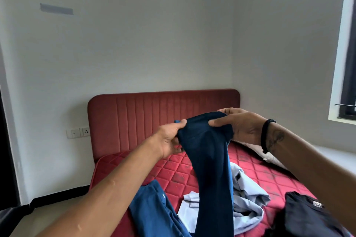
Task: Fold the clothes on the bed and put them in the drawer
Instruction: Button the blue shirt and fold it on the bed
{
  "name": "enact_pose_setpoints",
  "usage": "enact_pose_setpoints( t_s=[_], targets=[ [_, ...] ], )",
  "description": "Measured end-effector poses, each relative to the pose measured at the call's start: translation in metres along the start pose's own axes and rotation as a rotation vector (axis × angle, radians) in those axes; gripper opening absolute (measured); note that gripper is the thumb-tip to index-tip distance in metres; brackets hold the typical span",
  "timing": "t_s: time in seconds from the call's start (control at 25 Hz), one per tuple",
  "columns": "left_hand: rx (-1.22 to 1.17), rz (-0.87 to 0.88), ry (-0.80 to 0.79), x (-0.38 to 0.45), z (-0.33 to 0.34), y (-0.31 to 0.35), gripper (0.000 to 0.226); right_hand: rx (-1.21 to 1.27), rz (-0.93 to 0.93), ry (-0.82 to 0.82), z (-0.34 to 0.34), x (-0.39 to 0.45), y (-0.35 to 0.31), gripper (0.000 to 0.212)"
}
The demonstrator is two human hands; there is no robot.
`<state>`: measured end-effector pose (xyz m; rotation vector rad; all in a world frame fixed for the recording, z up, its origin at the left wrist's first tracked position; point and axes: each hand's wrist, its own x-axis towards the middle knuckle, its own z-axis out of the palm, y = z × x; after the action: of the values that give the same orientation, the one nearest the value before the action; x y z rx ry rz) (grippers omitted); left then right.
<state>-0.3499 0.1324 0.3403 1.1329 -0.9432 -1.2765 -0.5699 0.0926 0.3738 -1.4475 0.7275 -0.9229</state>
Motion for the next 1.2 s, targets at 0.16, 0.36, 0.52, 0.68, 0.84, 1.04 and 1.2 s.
enact_pose_setpoints(
  t_s=[0.16, 0.36, 0.52, 0.68, 0.84, 1.04, 1.2],
  targets=[
    [0.091, 0.160, -0.051, -0.005, -0.005, 0.026, 0.014, 0.017, 0.070, -0.003, -0.020, -0.016, 0.004, 0.017],
    [0.140, 0.270, -0.161, -0.007, -0.001, 0.037, 0.028, 0.210, 0.054, -0.002, -0.019, -0.026, -0.001, 0.035],
    [0.088, 0.283, -0.149, 0.000, 0.027, 0.035, 0.030, 0.323, 0.010, -0.098, 0.000, -0.030, -0.006, 0.066],
    [0.069, 0.281, -0.091, 0.011, 0.054, 0.031, 0.017, -0.016, -0.176, 0.151, 0.011, -0.033, 0.008, 0.046],
    [0.185, 0.270, -0.137, 0.022, 0.077, 0.029, 0.013, -0.723, -0.137, 0.464, -0.015, -0.045, -0.001, 0.063],
    [0.324, 0.236, -0.265, 0.030, 0.123, 0.011, 0.016, -0.660, -0.050, 0.399, -0.051, -0.062, -0.023, 0.030],
    [0.570, 0.462, -0.156, 0.015, 0.137, -0.018, 0.038, -0.697, -0.006, 0.536, -0.108, -0.056, -0.023, 0.019]
  ],
)
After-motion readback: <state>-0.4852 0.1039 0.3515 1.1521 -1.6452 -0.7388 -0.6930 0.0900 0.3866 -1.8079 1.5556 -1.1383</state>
